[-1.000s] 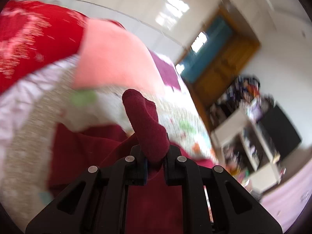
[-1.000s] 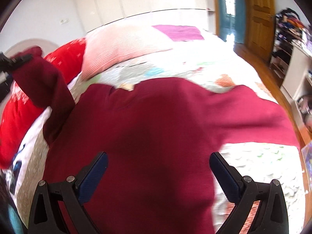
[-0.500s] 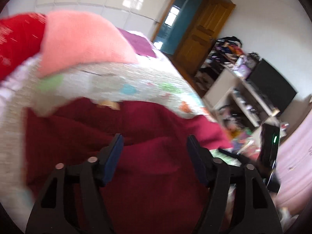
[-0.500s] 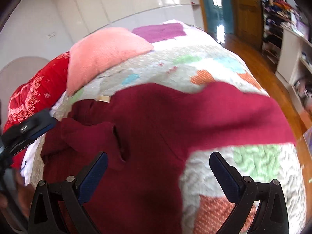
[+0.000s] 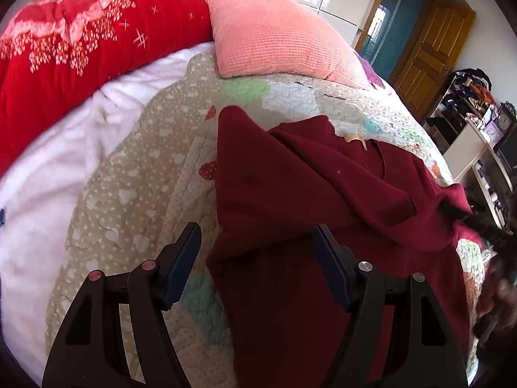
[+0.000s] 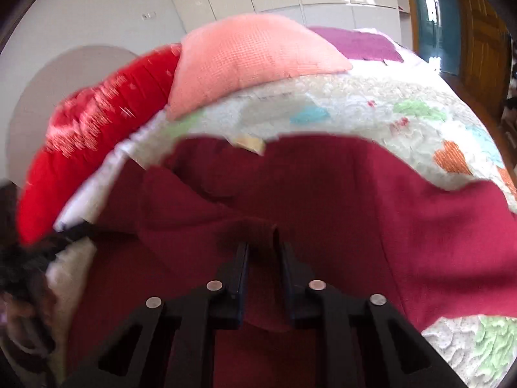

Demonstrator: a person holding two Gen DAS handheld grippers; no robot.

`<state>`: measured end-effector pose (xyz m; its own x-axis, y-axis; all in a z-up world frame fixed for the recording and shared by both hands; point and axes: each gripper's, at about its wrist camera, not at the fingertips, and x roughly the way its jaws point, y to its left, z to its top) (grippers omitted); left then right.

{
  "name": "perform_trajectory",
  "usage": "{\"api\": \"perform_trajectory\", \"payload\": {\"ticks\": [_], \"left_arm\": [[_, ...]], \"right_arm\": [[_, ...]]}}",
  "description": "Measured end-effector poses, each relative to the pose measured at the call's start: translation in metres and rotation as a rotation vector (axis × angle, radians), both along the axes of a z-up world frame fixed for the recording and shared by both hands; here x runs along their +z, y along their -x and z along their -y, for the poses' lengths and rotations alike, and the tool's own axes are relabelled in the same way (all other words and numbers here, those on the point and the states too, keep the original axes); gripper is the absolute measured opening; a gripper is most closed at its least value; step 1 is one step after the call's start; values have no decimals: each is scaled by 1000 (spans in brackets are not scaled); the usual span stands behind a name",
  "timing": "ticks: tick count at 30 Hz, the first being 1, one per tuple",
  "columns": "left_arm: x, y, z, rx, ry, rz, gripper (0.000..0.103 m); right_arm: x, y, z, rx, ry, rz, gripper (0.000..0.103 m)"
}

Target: Fold small clothes

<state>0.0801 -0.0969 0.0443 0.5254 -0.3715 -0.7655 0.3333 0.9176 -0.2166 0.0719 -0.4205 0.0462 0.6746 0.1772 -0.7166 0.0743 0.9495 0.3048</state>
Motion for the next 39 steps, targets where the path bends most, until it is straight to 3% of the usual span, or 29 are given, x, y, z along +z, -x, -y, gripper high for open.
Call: {"api": "perform_trajectory", "payload": {"ticks": [4,7,9,12,15,17,19,23,27,29,30,31,36,39], "left_arm": [[-5,-6,1,3,-8,-7,71],[-8,-6,0,9,0,-19,71],[-10,-8,2,10,-4,-25,71],[-8,-7,6,2,-6,-30,71],[-1,1,7,-17,-10,-4,71],[3,5,8,-36,-4,11,71],[4,6,9,-44,11,12,71],[3,7,10,-20,18,7,71],[2,12,5,-5,15,-3,71],[0,12,2,9,-3,-8,71],[-1,11,0,19,-7,-10,71],[-1,10,-2,25,-9,-12,71],[4,9,-16,52,18,0,71],[6,6,-19,75,39,-9,71]], "right_arm": [[42,5,8,-28,78,97,10],[57,0,29,-122,72,100,10],[54,-12,54,-237,11,87,10],[36,-39,88,-381,-3,66,11],[19,-51,115,-407,-47,-43,21],[14,-33,121,-385,-153,-41,25],[6,-14,112,-323,-204,-36,46],[-22,-15,94,-266,-289,-86,47],[-38,-43,85,-280,-337,-48,47],[-45,-59,84,-283,-398,-10,38],[-44,-62,82,-278,-401,3,16],[-38,-63,80,-273,-388,17,7],[22,5,62,-247,-308,176,6],[27,35,59,-291,-179,159,6]]}}
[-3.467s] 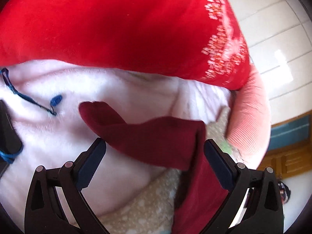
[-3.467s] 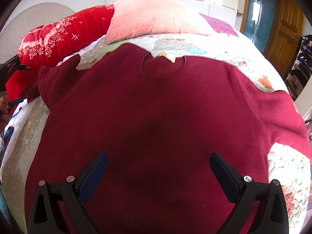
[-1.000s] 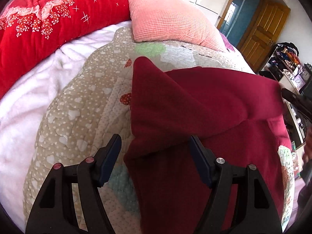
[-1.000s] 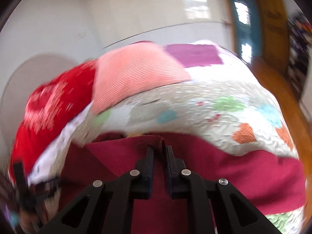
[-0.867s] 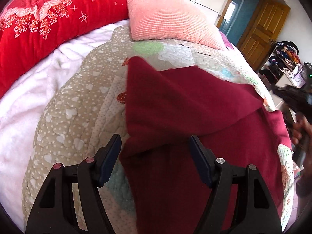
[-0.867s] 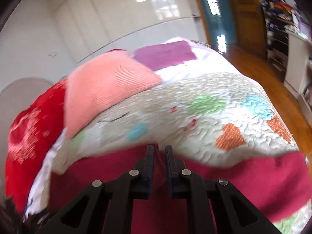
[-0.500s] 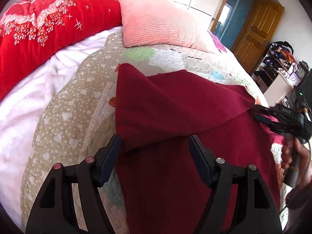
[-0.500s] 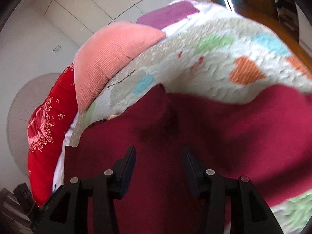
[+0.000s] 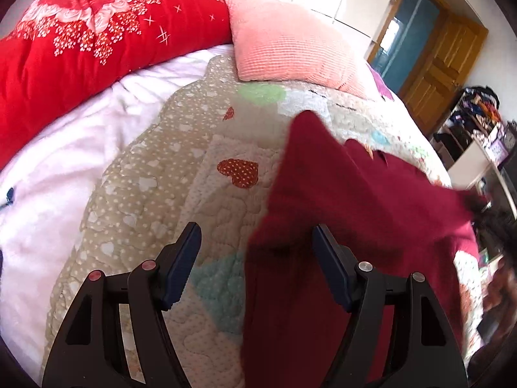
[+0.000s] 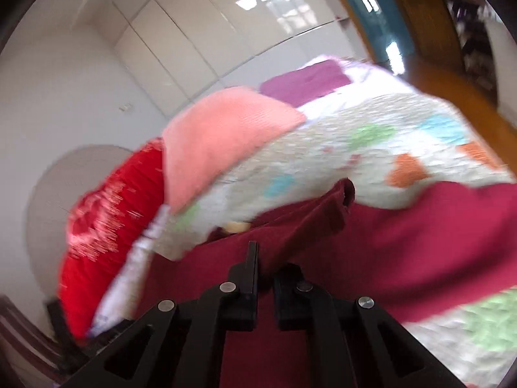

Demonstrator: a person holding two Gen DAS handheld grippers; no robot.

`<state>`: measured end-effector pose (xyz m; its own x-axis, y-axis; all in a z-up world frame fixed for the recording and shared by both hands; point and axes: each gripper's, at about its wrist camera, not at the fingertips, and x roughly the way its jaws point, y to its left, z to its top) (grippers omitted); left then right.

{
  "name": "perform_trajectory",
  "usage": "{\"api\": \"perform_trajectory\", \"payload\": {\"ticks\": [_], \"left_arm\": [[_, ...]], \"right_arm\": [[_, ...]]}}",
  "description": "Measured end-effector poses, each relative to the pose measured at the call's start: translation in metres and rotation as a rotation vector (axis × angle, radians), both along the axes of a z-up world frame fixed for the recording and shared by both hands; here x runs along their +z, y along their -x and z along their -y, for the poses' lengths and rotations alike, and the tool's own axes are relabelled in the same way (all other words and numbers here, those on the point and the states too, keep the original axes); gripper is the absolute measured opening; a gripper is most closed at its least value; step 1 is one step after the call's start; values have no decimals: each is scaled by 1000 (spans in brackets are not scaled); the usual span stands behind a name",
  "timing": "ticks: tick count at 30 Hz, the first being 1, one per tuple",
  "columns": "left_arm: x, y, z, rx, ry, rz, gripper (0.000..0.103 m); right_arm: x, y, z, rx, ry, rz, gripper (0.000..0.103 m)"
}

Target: Fold small clothes

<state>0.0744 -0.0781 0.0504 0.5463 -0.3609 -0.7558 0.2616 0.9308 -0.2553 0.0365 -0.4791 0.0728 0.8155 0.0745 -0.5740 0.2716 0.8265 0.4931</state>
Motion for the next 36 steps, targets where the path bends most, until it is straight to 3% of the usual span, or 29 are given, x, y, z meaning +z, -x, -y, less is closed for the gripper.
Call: {"api": "perform_trajectory", "payload": {"ticks": [4,5,9,11,15,19,22,24,27,30,36], "left_arm": [[13,5,2,-5,20,29,71],[16,6,3,-5,14,45,71],[21,-1,15,-12,-11,68,71],[16,-8,23,-26,-7,42,71],[0,-16,32,-32,-15,-9,71],[-11,-17,31,-35,-9,-34,71],[-17,-18,31,-44,-6,-47,71],[-20,-18,30,-51,3,-52,71],[-24,-17,27,-58,13,-54,71],[-25,-15,21,-61,29,-60,71],[-27,-15,16,-72,52,-70,71]], "right_arm": [[-45,-18,13,41,13,-282,17],[-47,-14,17,41,13,-301,18],[-32,24,29,-69,61,-236,26],[-21,28,26,-46,38,-167,26],[1,-10,-1,155,-32,-51,26],[7,-90,-52,402,-189,-45,26],[3,-138,-91,523,-258,-71,26],[1,-165,-123,608,-217,-109,27],[-8,-199,-170,697,-56,-200,43],[-13,-222,-196,669,156,-266,43],[-3,-231,-195,676,163,-201,45]]}}
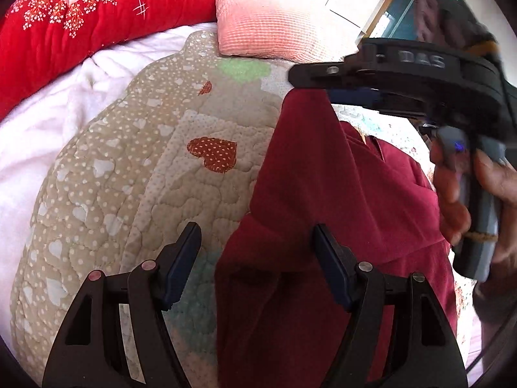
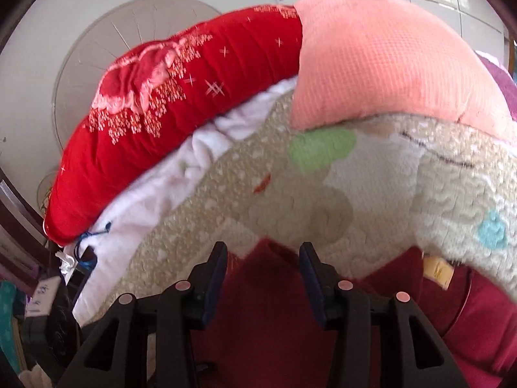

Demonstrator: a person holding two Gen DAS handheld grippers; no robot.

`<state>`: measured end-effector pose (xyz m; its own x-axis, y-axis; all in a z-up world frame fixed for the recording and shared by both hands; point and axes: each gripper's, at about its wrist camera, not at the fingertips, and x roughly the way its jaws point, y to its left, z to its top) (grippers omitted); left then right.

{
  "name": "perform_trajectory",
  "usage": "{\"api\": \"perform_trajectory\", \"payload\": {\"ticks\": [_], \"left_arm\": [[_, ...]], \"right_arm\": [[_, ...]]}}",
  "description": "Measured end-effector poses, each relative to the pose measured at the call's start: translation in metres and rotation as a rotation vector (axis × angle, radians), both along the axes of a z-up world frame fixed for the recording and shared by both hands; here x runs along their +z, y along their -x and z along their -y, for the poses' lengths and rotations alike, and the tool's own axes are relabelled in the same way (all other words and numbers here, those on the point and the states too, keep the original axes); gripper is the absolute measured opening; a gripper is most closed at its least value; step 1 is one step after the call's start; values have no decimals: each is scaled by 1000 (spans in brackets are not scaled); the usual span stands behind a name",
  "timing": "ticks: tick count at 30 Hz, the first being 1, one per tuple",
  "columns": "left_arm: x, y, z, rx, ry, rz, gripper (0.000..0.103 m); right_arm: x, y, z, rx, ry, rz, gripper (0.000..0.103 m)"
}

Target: Fold small clothes

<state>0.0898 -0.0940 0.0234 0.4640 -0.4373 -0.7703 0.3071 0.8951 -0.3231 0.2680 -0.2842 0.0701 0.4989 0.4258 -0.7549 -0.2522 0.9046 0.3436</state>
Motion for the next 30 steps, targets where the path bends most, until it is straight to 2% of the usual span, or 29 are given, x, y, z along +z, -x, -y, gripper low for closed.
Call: {"api": "perform_trajectory", "payload": {"ticks": [1,3,4,7,11,12,14,17,18,19,22,24,26,27,30], "left_arm": [[0,1,-1,0,2,0,71],[3,2,-4,4,-7,6,71],[6,4,-7,11,-19,15,71],[21,9,-26,71,-59,73,71],[37,13,-51,142,-47,118,71],[39,12,-55,155,-48,123,71],[39,10,-56,165,-65,120,71],[34,8,-57,166,-63,97,71],[34,7,-57,165,-58,96,71],[35,8,-57,163,-57,98,71],[37,7,-54,157,-49,113,71],[35,5,-48,153,-58,110,71],[26,-1,-40,143,-100,89,71],[20,-5,-35,141,-123,73,71],[5,-15,-26,133,-146,31,71]], "right_arm": [[-3,-5,-4,11,10,-15,45],[-19,-15,-13,70,31,-106,42],[-28,-16,-21,96,33,-131,25],[-23,-14,-38,121,24,-56,9],[-4,-21,-56,123,-101,58,8],[-5,-26,-64,125,-122,62,8],[-17,-36,-75,104,-134,49,8],[-43,-44,-80,76,-118,-48,15],[-44,-40,-73,77,-128,-73,16],[-40,-34,-66,73,-140,-62,19],[-10,9,-14,17,-152,43,28],[2,39,25,-56,-96,83,31],[9,77,80,-204,2,114,38],[8,94,106,-285,54,127,45],[-6,125,163,-468,162,93,47]]}}
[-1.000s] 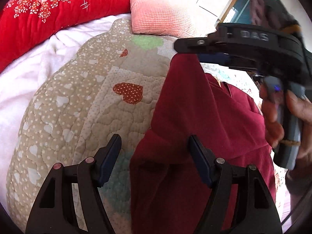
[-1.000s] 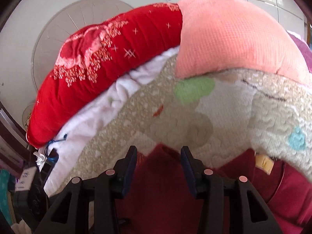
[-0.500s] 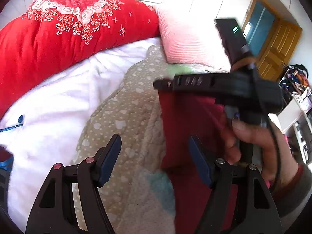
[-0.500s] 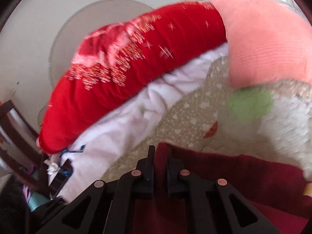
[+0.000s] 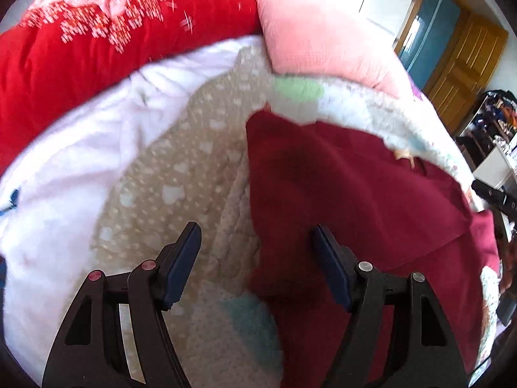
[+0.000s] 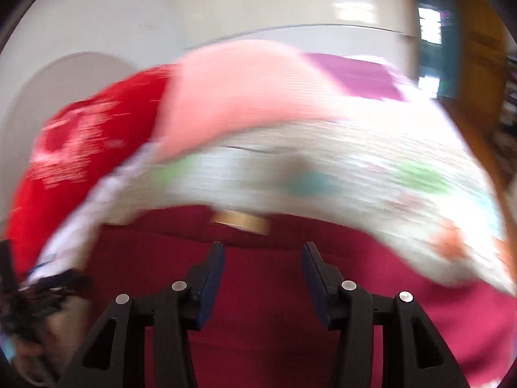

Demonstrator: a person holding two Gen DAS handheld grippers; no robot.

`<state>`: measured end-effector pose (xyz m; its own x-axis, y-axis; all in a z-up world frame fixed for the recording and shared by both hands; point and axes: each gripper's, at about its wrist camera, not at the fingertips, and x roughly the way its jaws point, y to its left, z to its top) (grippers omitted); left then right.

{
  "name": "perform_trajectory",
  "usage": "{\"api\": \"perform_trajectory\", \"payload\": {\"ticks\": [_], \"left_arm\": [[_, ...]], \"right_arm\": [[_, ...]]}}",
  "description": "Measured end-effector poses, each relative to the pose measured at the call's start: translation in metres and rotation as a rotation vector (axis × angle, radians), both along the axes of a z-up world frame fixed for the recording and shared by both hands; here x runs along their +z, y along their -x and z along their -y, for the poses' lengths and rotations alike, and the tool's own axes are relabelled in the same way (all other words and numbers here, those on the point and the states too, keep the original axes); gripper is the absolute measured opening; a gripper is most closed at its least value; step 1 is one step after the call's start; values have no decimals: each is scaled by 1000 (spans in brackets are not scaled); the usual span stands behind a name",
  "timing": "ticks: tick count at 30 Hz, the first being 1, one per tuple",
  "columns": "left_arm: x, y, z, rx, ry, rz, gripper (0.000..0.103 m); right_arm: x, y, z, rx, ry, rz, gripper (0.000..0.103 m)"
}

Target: Fold small clothes

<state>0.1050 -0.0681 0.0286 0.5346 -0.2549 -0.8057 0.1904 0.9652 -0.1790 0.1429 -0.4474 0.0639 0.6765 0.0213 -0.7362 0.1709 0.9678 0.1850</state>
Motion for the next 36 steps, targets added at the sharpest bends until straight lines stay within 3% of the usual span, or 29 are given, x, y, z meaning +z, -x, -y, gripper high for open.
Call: {"api": "perform_trajectory", "payload": {"ticks": [2,5,8,9,14,17,19,21,23,24,29,32,36], "left_arm": [[-6,-1,5,-3,-16,-13,72],[-6,-3,7,5,-18,-19,72],[-1,-6,5,21,8,-41,71],[0,-4,4,22,13,-43,71],[15,6,0,12,37,-6,71],[22,11,2,15,34,17,71],[23,11,5,20,31,18,71],[24,10,11,14,33,7,71],[27,10,17,9,37,20,71],[28,10,19,7,31,28,71],[14,-3,32,11,-11,3,71],[-1,-10,39,19,-35,-25,72],[-11,-11,46,17,-73,-17,74]], "right_arm": [[-19,7,28,-62,-43,-55,47],[-41,5,33,-30,-124,-66,46],[-50,-3,20,-1,-62,-83,19],[-49,-1,20,1,-60,-77,3],[-9,39,30,-18,-64,43,3],[4,59,42,-81,-40,54,2],[-4,59,51,-133,-6,15,3],[-28,46,55,-100,-73,-35,2],[-44,38,55,-94,-77,-115,3],[-41,41,55,-118,-58,-121,4],[-12,69,56,-168,-67,17,5],[-17,61,46,-111,-65,-7,5],[-53,40,48,-130,-56,-105,5]]}}
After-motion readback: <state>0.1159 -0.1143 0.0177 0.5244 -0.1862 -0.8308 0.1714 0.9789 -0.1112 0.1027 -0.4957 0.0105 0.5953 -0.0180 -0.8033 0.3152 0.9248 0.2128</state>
